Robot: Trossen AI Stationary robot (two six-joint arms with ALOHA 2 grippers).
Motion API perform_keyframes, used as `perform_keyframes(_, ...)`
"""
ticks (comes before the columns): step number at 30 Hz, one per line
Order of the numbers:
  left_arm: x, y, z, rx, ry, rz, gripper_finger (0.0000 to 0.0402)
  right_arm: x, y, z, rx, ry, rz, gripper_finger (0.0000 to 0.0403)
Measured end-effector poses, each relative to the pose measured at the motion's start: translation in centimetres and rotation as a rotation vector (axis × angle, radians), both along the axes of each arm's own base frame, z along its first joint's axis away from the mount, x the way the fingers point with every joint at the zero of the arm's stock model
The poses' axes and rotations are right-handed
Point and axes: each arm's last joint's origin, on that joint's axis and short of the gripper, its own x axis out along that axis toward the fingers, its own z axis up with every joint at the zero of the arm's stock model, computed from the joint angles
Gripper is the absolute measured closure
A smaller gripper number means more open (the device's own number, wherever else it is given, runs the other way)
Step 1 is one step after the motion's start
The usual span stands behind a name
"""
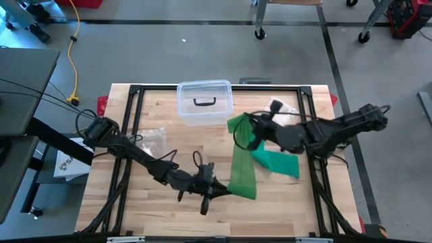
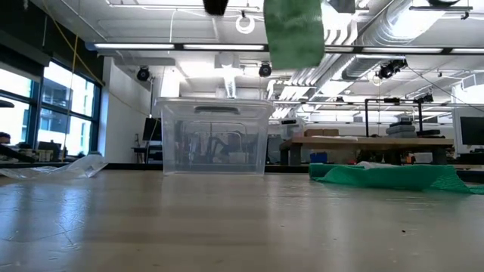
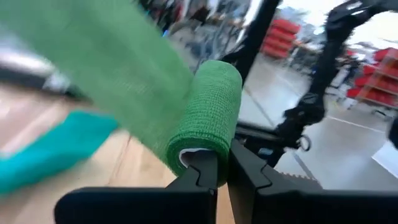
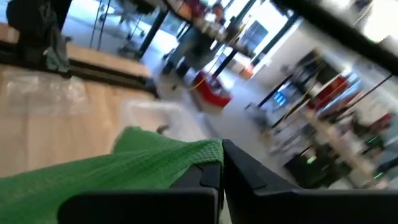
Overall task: Roll bandage
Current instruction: Roll the green bandage
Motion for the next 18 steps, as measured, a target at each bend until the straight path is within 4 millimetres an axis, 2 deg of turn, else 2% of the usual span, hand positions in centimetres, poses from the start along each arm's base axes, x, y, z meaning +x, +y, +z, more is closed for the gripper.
perform_keyframes(5, -0.9, -1.4, 1.3, 0.086, -0.113, -0.044, 0.0396, 0.3, -1.9, -1.3, 0.112, 0.003, -0.020, 0.0403)
perform_keyframes(10, -1.0, -1.5, 1.1, 0.071, -0.090, -0.028, 0.0397, 0.9, -2.7, -2.6, 0.142, -0.054, -0.005, 0.0403)
perform_keyframes(14, -0.3, -0.9, 0.0, 0.029, -0.031, -0.010, 0.0397, 1.3, -2.4, -2.2, 0.158, -0.127, 0.066, 0.0403)
perform_keyframes(18, 0.7, -0.2, -1.6, -0.034, 0.018, 0.021, 0.0398, 1.3, -1.0, -0.8, 0.142, -0.236, 0.148, 0.0403)
